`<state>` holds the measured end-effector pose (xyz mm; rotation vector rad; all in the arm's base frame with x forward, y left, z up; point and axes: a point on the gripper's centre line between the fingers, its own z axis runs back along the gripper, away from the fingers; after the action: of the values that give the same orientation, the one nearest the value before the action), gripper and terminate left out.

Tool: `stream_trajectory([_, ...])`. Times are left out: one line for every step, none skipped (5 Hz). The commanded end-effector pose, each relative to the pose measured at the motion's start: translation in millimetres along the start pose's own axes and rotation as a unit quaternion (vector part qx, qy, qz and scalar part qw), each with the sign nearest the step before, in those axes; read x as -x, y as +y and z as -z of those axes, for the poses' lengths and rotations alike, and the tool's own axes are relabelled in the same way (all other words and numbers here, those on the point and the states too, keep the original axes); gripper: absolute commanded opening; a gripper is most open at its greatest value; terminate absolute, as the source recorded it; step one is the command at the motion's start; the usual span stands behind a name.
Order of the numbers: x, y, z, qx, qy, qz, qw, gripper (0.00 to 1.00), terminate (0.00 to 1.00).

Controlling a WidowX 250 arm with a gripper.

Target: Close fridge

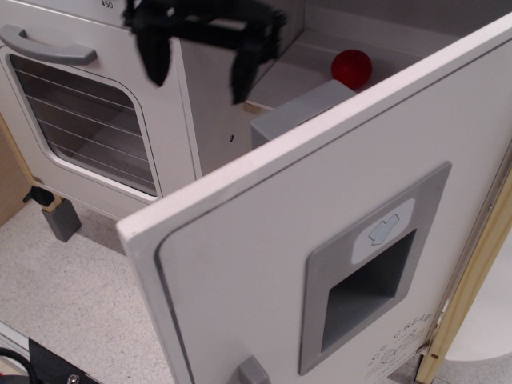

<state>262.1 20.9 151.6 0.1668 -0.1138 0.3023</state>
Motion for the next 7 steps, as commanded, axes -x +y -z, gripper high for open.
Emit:
stream_trajectory([2.8, -31.3, -53.3, 0.030, -0.021, 0.076, 0.9965, 1.00, 0.00])
stream_trajectory([8.4, -44.7, -74.5, 0.047, -0.031, 0.107, 0.9926, 1.00, 0.00])
stream_trajectory([15.9, -55.1, -91.8, 0.075, -0.030, 0.134, 0.9877, 1.00, 0.00])
stream_trajectory([28.7, -63.5, -103.4, 0.099, -0.040, 0.163, 0.9809, 1.00, 0.00])
stream_trajectory([43.2, -72.0, -112.7, 0.122, -0.043, 0.188, 0.9736, 1.00, 0.00])
stream_trajectory([55.6, -80.5, -116.6, 0.140, -0.027, 0.202, 0.9691, 1.00, 0.00])
stream_trajectory([67.3, -88.6, -110.6, 0.129, -0.019, 0.219, 0.9670, 1.00, 0.00])
